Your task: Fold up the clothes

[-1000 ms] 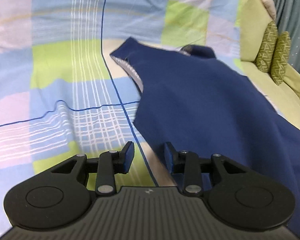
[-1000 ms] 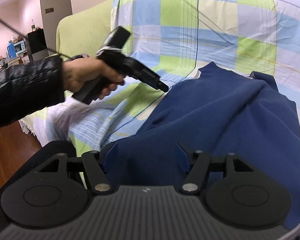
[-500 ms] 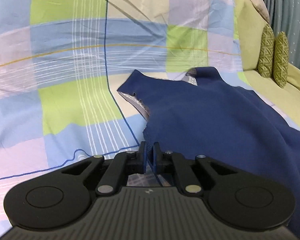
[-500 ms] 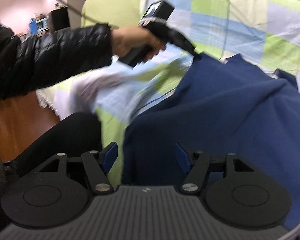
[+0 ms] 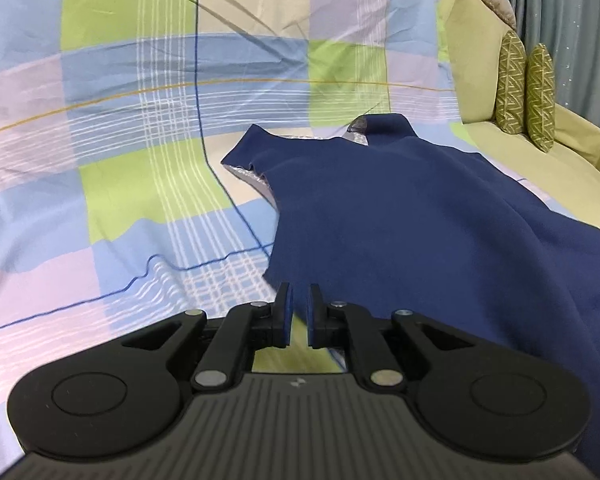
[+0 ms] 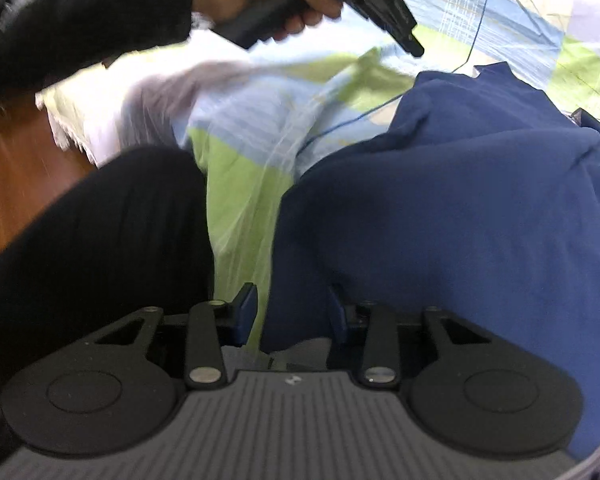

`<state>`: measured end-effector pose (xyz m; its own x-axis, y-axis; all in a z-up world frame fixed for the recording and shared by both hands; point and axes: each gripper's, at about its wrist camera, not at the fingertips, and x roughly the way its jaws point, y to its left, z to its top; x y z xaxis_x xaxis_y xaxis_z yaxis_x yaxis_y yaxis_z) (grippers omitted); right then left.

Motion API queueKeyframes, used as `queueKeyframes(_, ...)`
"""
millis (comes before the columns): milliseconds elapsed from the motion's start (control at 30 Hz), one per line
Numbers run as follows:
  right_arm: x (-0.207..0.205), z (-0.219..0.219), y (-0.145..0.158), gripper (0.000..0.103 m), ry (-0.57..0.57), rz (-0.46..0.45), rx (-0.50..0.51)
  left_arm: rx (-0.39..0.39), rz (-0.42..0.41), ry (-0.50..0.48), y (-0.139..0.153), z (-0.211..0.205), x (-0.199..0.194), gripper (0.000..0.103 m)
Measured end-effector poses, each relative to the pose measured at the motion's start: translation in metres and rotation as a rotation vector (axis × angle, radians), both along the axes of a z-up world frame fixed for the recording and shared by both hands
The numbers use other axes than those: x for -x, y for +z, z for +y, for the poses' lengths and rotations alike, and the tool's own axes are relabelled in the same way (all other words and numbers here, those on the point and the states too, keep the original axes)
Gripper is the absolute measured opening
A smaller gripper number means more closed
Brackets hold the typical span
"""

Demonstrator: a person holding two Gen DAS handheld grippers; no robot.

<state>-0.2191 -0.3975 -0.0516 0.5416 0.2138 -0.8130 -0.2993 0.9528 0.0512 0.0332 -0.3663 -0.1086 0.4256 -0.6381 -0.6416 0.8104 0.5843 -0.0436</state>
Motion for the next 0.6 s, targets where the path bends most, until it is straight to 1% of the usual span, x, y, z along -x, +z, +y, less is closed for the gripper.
queueKeyframes(67,-0.001,0.010,-0.006,0.033,0.028,-0.006,0.073,0.008,-0.003,-0.003,0.002,0.011,0.005,0.014)
queueKeyframes(100,-0.001,0.011,-0.007,0.017,0.027,-0.003,0.087,0.013,-0.006,-0.006,0.004,0.017,0.008,0.019)
queueKeyframes(133,-0.001,0.008,-0.005,0.002,0.008,0.006,0.074,0.017,-0.009,-0.011,0.005,0.023,0.012,0.020)
queueKeyframes(167,0.000,0.005,-0.003,0.002,-0.010,0.014,0.062,0.022,-0.011,-0.017,0.006,0.028,0.015,0.020)
queueKeyframes(200,0.001,-0.001,0.001,0.002,-0.037,0.025,0.027,0.029,-0.010,-0.021,0.008,0.034,0.019,0.020)
queueKeyframes(267,0.004,-0.017,0.013,0.002,-0.098,0.047,-0.100,0.050,0.000,-0.033,0.011,0.043,0.026,0.020)
queueKeyframes(333,0.008,-0.029,0.026,0.002,-0.136,0.061,-0.240,0.069,0.021,-0.065,0.014,0.049,0.034,0.020)
queueKeyframes(367,0.009,-0.031,0.032,0.002,-0.137,0.064,-0.294,0.075,0.032,-0.082,0.015,0.051,0.038,0.021)
queueKeyframes(400,0.010,-0.029,0.038,0.002,-0.118,0.064,-0.330,0.076,0.035,-0.087,0.015,0.052,0.041,0.028)
queueKeyframes(433,0.009,-0.025,0.041,0.003,-0.098,0.067,-0.351,0.072,0.038,-0.099,0.015,0.052,0.046,0.039)
queueKeyframes(467,0.007,-0.020,0.042,0.003,-0.077,0.075,-0.357,0.064,0.045,-0.113,0.015,0.051,0.053,0.040)
queueKeyframes(533,0.005,-0.011,0.042,0.003,-0.045,0.091,-0.362,0.064,0.073,-0.136,0.013,0.048,0.059,0.041)
queueKeyframes(600,0.007,-0.012,0.038,0.003,-0.041,0.109,-0.344,0.046,0.095,-0.154,0.008,0.040,0.067,0.043)
